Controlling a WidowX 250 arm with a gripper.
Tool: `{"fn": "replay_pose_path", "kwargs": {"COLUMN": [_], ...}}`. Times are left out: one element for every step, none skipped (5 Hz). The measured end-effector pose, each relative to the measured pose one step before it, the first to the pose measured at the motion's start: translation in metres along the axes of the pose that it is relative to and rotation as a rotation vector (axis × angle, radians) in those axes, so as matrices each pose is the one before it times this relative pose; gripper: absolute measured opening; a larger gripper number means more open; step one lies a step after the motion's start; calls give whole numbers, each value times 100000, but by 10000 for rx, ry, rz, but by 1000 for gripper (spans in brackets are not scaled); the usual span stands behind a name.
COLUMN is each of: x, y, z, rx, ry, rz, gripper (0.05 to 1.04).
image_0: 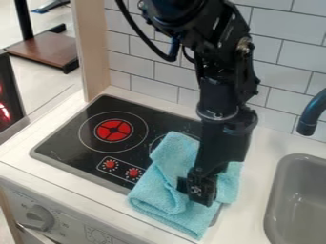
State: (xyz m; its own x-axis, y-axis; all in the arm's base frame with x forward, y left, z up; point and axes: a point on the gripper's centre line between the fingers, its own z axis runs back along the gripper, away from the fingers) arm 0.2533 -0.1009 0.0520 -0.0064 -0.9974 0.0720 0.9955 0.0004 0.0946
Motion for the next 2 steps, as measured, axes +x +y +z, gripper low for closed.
{"fn": "replay_pose_path", "kwargs": {"x": [245, -799], "y": [-57, -571], "z": [1657, 172], "rx": [257, 115], "ry": [-250, 140], "rz": [-86, 97], "gripper": [998, 998]}}
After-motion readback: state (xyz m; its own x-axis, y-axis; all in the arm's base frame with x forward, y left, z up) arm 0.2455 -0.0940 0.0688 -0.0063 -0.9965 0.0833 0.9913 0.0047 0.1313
